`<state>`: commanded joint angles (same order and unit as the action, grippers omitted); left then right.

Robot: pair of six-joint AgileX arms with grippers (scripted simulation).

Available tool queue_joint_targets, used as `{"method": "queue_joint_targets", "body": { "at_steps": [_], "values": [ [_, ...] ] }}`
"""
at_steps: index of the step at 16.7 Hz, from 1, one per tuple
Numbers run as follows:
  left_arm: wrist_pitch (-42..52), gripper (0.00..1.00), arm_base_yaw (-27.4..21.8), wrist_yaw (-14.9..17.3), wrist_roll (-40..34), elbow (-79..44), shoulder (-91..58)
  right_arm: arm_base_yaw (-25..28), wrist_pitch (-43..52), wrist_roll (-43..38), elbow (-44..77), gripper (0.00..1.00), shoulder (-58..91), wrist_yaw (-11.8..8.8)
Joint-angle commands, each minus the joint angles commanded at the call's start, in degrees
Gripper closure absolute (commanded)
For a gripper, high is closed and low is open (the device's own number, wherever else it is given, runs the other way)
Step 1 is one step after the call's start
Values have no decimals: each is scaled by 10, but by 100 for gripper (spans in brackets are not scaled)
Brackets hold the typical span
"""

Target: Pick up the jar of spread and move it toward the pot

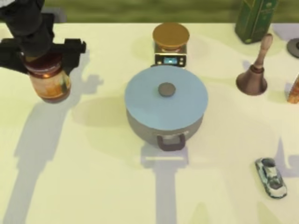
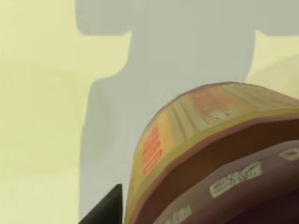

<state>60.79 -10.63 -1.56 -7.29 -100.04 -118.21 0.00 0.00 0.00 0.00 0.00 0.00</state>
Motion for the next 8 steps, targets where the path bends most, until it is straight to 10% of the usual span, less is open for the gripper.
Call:
{"method": "queue_joint_targets", "body": {
  "at_steps": [8],
  "values": [
    [-64,100,-72,-19,-97,95,32,0,0,0,0,0,0,0]
  ]
}}
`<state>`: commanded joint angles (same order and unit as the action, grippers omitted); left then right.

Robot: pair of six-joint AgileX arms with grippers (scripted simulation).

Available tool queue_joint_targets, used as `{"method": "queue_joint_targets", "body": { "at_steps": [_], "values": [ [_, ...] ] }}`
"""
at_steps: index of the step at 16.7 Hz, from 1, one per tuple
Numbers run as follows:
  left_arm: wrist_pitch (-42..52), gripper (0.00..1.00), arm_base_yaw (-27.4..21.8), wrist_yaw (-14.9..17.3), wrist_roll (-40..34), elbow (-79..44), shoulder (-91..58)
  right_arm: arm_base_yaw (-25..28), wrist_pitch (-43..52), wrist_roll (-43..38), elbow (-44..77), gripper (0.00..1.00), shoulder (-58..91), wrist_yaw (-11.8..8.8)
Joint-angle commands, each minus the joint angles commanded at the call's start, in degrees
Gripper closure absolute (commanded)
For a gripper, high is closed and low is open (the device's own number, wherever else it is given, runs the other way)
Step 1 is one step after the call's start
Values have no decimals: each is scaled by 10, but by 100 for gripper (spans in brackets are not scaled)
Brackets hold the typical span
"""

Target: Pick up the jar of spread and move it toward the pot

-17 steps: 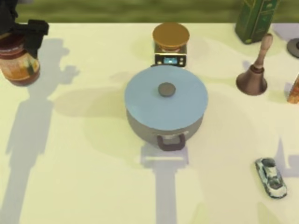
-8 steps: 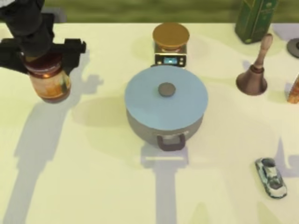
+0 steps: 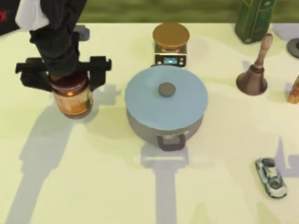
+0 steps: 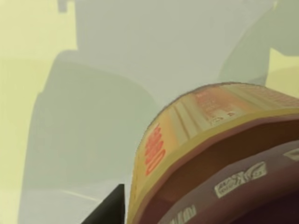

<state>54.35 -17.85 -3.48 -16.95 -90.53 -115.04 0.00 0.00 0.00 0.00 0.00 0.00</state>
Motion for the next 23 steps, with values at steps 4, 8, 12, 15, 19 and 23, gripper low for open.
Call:
{"method": "queue_joint_targets", "body": {
  "at_steps": [4,8,12,15,19,23],
  "values": [
    [-23,100,4,0,1,15,-13,0,0,0,0,0,0,0],
    [-91,100,4,1,4,51,-39,0,0,0,0,0,0,0],
    [-96,100,4,1,4,54,-42,0,0,0,0,0,0,0],
    [-96,77,4,1,4,54,-42,0,0,0,0,0,0,0],
    [-96,47,4,1,4,54,-42,0,0,0,0,0,0,0],
    [-96,17,4,1,4,54,-42,0,0,0,0,0,0,0]
  ]
}}
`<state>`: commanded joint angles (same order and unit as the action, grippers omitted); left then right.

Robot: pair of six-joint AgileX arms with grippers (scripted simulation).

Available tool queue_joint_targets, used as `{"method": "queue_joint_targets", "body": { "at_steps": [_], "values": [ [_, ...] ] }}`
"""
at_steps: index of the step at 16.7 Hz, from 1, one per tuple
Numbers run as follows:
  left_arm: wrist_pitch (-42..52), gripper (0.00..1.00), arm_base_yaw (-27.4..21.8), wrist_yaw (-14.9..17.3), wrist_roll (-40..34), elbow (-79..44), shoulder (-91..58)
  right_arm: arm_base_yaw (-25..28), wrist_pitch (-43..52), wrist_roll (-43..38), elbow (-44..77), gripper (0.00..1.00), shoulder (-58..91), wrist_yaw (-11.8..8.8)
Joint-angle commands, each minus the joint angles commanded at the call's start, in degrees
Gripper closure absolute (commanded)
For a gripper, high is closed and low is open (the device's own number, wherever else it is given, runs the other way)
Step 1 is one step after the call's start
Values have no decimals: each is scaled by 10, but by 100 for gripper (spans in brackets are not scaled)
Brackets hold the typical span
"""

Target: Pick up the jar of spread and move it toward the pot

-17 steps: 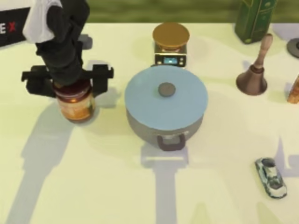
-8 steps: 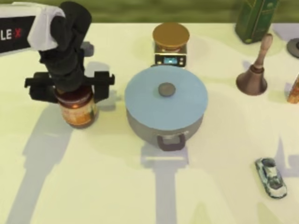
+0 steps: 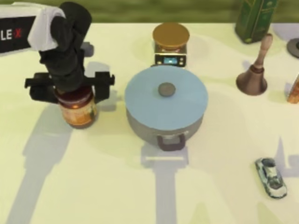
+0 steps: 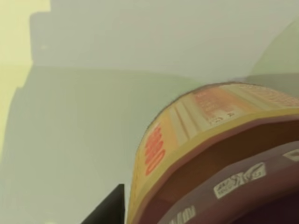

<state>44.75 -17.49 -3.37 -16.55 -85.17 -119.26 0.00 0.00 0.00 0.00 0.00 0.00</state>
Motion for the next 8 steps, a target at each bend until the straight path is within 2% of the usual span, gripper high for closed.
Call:
{"method": "queue_joint_targets", "body": {
  "at_steps": [2,8],
  "values": [
    [0,2,0,0,0,0,0,0,0,0,0,0,0,0],
    [0,0,0,0,0,0,0,0,0,0,0,0,0,0]
  ]
}}
